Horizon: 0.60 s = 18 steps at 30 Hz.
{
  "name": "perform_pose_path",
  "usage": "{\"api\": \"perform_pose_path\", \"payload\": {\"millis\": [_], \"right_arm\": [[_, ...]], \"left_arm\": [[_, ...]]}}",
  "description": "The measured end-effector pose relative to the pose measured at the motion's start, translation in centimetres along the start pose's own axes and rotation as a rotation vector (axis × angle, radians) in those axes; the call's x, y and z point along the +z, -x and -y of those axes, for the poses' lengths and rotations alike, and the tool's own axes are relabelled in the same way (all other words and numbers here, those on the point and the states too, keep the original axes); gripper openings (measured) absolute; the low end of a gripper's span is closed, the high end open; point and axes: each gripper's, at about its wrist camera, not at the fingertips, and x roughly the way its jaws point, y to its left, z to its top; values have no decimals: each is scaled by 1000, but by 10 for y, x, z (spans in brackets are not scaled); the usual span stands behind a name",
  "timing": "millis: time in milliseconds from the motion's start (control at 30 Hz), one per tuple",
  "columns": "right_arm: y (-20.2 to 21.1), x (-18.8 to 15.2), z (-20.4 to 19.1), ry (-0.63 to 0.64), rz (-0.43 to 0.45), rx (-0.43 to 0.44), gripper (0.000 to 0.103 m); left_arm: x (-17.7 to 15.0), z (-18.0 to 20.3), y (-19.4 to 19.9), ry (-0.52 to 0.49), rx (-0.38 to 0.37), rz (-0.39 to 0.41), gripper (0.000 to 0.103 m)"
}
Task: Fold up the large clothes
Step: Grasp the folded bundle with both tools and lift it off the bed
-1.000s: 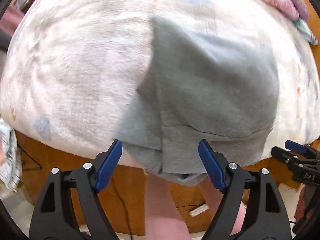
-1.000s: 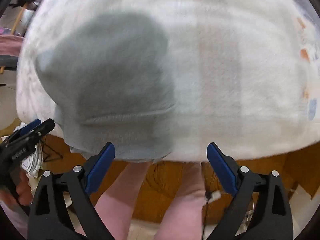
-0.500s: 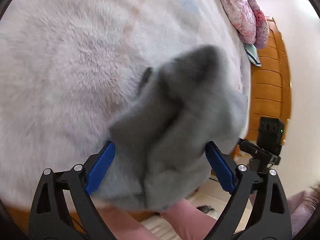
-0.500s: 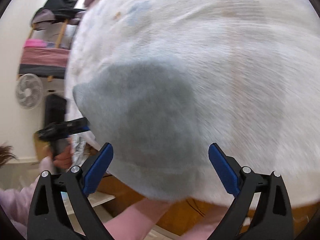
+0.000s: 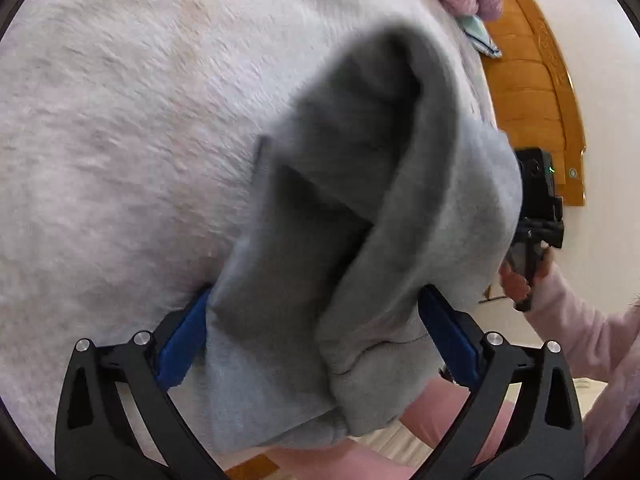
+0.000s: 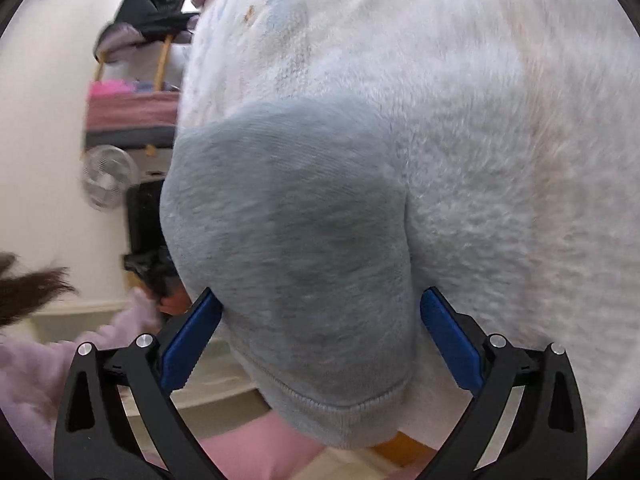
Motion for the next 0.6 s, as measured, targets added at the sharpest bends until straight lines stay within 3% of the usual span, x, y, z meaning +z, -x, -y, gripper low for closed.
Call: {"api": "perform_pose_path", "payload": {"millis": [33,100,133,167,267,300,400,467,533,600], "right_arm": [[-5,1,4,1,12,40,97],[-6,2,4,12,20,70,97],[-7,3,3,10,10,79,97],[-9,2,2,1,-10,92,97],[-16,3,0,-19,-34,114,97],[-16,3,2,-22,-38,114,97],[-26,10,-1,-51,33,115,97],[-28,8,-16,-50,68,52,93],[-19,5,-26,-68,78,-4,74],[-12,0,-38,-86,101,-20,70]], "left_arm": [[2,1,-1,9,-22,-13,98],[10,1,-10,112,-352,-65,98],[12,2,-17,159,-436,-73,98],[14,5,-28,183,-449,-86,98],[22,13,-43,142,-396,-92,98],[25,11,-43,172,-395,-86,98],[22,11,-36,227,-374,-7,96],[19,17,-29,229,-316,22,85],[11,21,-14,262,-268,49,61],[11,37,-1,255,-204,63,55]]}}
